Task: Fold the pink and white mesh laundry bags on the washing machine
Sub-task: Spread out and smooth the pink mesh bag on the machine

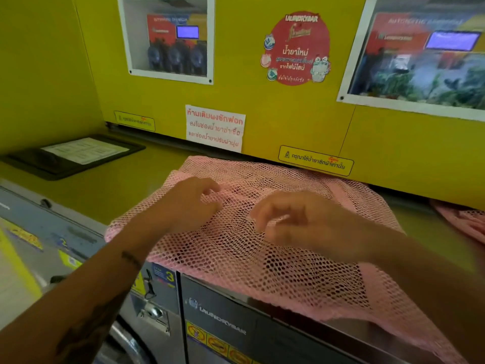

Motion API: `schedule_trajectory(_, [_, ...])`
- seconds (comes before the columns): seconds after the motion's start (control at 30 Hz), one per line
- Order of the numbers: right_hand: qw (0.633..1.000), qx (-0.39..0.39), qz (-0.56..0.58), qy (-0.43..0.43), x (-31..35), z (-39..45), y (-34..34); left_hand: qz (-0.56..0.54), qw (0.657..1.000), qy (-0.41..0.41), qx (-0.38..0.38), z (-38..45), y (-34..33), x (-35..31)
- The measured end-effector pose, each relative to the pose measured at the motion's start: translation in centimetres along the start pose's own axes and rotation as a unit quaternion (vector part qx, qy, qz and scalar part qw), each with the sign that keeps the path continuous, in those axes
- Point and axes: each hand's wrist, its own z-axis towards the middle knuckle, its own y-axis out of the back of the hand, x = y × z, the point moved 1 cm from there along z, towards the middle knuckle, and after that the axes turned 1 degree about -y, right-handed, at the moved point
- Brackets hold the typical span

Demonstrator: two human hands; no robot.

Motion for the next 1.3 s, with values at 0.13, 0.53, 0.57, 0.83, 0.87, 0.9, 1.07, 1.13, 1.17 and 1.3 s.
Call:
schedule_trajectory(0.13, [0.953, -0.148, -0.247, -0.092, -7.6, 3.1, 3.9, 0.095, 0.994, 0.044, 0.008, 0.6, -3.2, -1.9])
schedule_trajectory(0.53, [0.897, -0.043, -0.228, -0.377, -13.0, -5.5, 3.7, 0.165, 0.982, -0.022, 0.090, 2.2, -2.7, 1.9])
schedule_trajectory(0.57, [0.891, -0.074, -0.245, -0.375, -12.8, -6.0, 3.9, 0.160, 0.984, -0.044, 0.060, 2.6, -2.8, 1.2])
schedule_trajectory(0.83, [0.863, -0.143, -0.259, -0.409, -17.0, -9.3, 4.1, 0.118, 0.981, -0.127, 0.085, 4.6, -6.7, -5.3])
schedule_trajectory(0.87, [0.868, -0.142, -0.256, -0.402, -17.0, -9.7, 3.8, 0.135, 0.979, -0.103, 0.109, 4.6, -7.3, -4.7])
schedule_trajectory(0.9, [0.871, -0.142, -0.244, -0.401, -16.8, -10.2, 3.8, 0.153, 0.977, -0.075, 0.130, 4.3, -7.8, -4.0])
schedule_trajectory(1.07, [0.863, -0.102, -0.240, -0.433, -17.7, -12.4, 4.8, 0.213, 0.952, 0.013, 0.220, 2.2, -7.0, -3.3])
schedule_trajectory(1.13, [0.864, -0.096, -0.243, -0.430, -18.1, -12.7, 5.5, 0.202, 0.951, 0.016, 0.231, 2.0, -6.0, -3.7])
schedule_trajectory(1.17, [0.862, -0.106, -0.252, -0.428, -18.0, -12.6, 5.8, 0.193, 0.955, 0.016, 0.226, 2.1, -5.5, -4.0])
schedule_trajectory(1.3, [0.850, -0.133, -0.284, -0.424, -17.2, -11.2, 5.7, 0.175, 0.974, -0.022, 0.143, 2.8, -5.8, -6.2])
